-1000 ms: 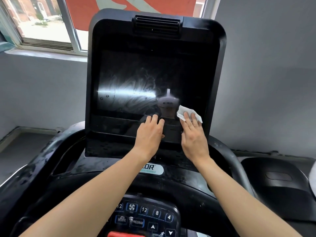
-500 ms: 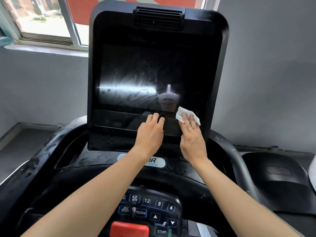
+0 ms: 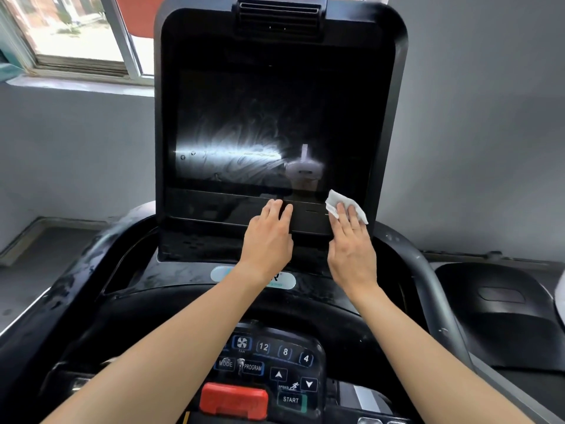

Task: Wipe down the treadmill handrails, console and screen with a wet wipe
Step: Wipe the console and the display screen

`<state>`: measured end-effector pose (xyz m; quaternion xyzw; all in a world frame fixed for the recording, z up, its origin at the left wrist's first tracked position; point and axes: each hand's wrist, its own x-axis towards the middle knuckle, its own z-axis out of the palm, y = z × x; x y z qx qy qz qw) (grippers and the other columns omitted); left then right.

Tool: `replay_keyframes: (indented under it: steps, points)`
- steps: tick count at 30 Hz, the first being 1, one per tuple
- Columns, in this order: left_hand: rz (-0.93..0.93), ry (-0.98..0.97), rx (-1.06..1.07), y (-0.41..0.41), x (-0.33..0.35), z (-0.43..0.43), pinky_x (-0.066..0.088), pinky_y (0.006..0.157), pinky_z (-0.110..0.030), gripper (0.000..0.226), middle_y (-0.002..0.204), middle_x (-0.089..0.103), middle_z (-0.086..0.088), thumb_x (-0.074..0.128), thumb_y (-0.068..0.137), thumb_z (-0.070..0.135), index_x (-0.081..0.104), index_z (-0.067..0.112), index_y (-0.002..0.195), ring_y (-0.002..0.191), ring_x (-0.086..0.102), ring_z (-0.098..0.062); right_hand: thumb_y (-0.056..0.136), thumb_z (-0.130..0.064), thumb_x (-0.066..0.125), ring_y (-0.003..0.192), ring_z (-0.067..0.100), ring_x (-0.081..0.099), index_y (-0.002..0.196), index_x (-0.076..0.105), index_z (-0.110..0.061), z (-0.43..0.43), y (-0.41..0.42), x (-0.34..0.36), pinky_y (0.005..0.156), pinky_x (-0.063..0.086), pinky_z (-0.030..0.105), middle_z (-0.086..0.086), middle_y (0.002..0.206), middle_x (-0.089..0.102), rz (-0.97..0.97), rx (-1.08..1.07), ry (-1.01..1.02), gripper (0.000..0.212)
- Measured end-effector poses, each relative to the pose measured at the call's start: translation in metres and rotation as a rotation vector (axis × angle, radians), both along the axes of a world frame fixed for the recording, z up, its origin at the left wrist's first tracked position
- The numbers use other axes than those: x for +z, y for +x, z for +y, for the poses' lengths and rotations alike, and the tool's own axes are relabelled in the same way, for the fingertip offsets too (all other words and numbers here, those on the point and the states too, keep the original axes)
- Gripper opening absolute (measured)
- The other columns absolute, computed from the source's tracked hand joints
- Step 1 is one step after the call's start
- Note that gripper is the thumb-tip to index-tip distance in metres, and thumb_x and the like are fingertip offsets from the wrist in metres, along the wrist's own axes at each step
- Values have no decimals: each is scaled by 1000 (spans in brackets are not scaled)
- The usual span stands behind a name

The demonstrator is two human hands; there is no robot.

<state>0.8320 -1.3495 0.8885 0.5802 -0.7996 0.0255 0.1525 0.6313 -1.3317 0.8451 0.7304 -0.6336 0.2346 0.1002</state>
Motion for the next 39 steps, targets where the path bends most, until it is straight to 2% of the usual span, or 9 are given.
replay_keyframes:
  steps: [4, 9, 11, 15, 20, 25, 29, 35, 39]
  points:
    - [0, 3, 10, 5, -5, 2, 35, 120, -44, 66, 163, 35, -11, 61, 96, 27, 40, 11, 156, 154, 27, -27, 100, -10, 40, 158, 31, 8, 160, 28, -5, -11, 28, 17, 128, 18, 46, 13, 169, 21, -162, -156, 17, 61]
    - [-22, 16, 25, 7, -8, 7, 30, 122, -48, 67, 167, 29, -8, 60, 96, 28, 38, 12, 157, 156, 23, -28, 102, -12, 42, 159, 21, -4, 162, 26, -12, -19, 43, 12, 129, 11, 43, 2, 171, 12, -44, 153, 99, 62]
    - [-29, 30, 26, 6, -8, 9, 28, 123, -48, 69, 170, 23, -7, 58, 97, 28, 33, 13, 159, 157, 19, -27, 100, -13, 44, 159, 19, 0, 160, 30, -12, -20, 34, 12, 129, 12, 42, 2, 171, 16, 26, 197, 94, 61]
    - [-19, 55, 44, 1, -9, 11, 29, 123, -47, 70, 171, 18, -7, 57, 97, 28, 30, 14, 161, 158, 17, -29, 98, -9, 45, 156, 25, 20, 153, 45, -7, -7, 8, 3, 126, 24, 45, 9, 164, 35, -74, 27, -35, 54]
    - [21, 86, 41, -3, -8, 11, 34, 121, -47, 71, 170, 21, -10, 59, 94, 22, 33, 10, 160, 157, 18, -31, 98, -7, 48, 157, 30, 17, 153, 44, -5, -6, 25, 3, 127, 23, 47, 14, 163, 35, -259, -58, -41, 55]
    - [42, 117, 49, -6, -5, 14, 32, 122, -45, 72, 170, 19, -11, 59, 94, 19, 31, 9, 160, 158, 16, -31, 99, -12, 51, 159, 20, 6, 157, 37, -10, -16, 32, 11, 129, 15, 43, 4, 168, 25, -138, 212, 94, 60]
    - [33, 130, 32, -5, -6, 16, 34, 121, -45, 73, 171, 18, -12, 58, 93, 18, 31, 9, 160, 157, 18, -32, 95, -8, 52, 158, 23, 15, 155, 42, -11, -11, 6, 10, 128, 18, 44, 5, 166, 31, -69, 150, 27, 61]
    - [18, 137, -12, 7, -6, 15, 34, 121, -45, 73, 171, 16, -9, 56, 93, 18, 29, 10, 161, 158, 17, -29, 97, -10, 50, 158, 31, 11, 160, 30, -10, -2, 16, 12, 127, 20, 47, 8, 168, 25, -182, -56, 37, 66]
    - [-43, 139, -77, 24, 0, 14, 25, 125, -45, 75, 172, 12, -3, 55, 96, 23, 22, 16, 163, 159, 13, -24, 99, -18, 52, 159, 23, 1, 158, 34, -14, -5, 45, 21, 129, 8, 42, 1, 171, 17, -32, 149, 166, 62]
